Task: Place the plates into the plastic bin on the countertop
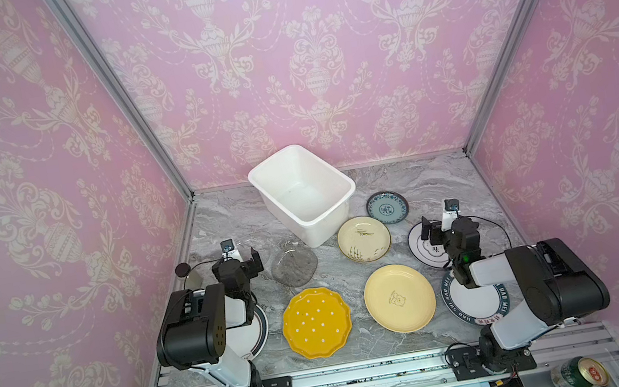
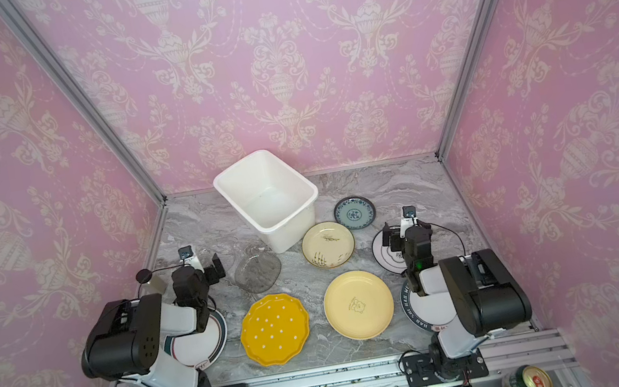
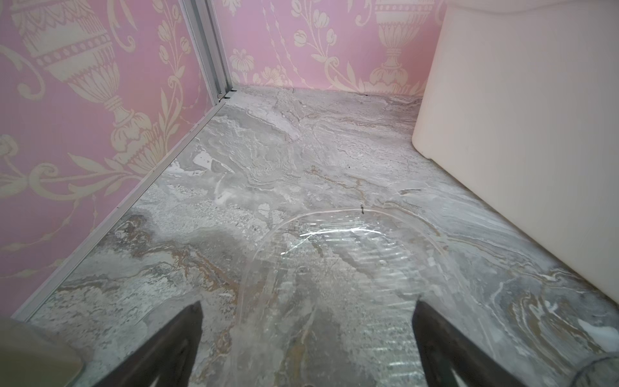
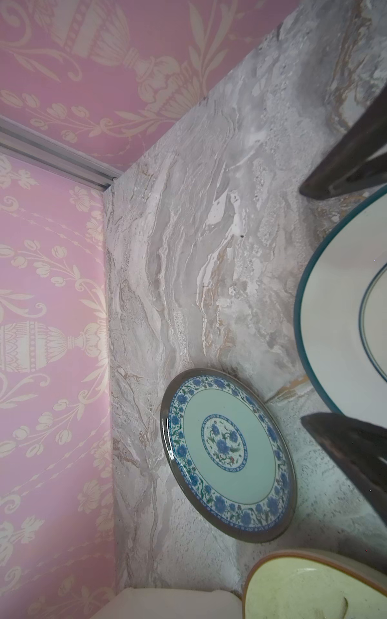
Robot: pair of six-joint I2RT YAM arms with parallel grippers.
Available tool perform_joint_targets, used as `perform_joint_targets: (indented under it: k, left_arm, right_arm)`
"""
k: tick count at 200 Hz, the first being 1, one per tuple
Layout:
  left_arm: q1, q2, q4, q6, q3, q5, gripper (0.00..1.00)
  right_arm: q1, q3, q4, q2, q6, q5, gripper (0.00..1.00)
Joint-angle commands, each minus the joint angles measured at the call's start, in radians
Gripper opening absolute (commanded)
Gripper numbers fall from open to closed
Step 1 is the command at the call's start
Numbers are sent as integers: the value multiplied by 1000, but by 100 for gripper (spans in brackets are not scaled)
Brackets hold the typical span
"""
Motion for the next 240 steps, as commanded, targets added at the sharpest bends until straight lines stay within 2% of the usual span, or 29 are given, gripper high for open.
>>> perform_joint_targets:
  k: [1, 170, 188, 201, 216, 240]
  left_arm:
    - [-7, -9, -20, 20, 16, 13, 99]
    - [-8, -8, -24, 20, 17, 15, 99]
    - [-2, -9, -14, 17, 10, 27, 99]
    - [-3, -32, 0, 39, -2, 77, 99]
    - [-11, -125, -135, 49, 31, 88, 99]
    - [-23, -322, -601, 44, 174, 86, 99]
  right_arm:
    - [7, -3, -1, -1, -1, -13, 100]
    - [4, 0, -6, 1, 3, -16, 100]
    - [4, -4, 0, -3, -1, -15, 100]
    - [4, 12, -38, -18, -2, -18, 100]
    - [11, 62, -177, -81, -17, -32, 100]
    - [42, 113, -376, -216, -47, -35, 100]
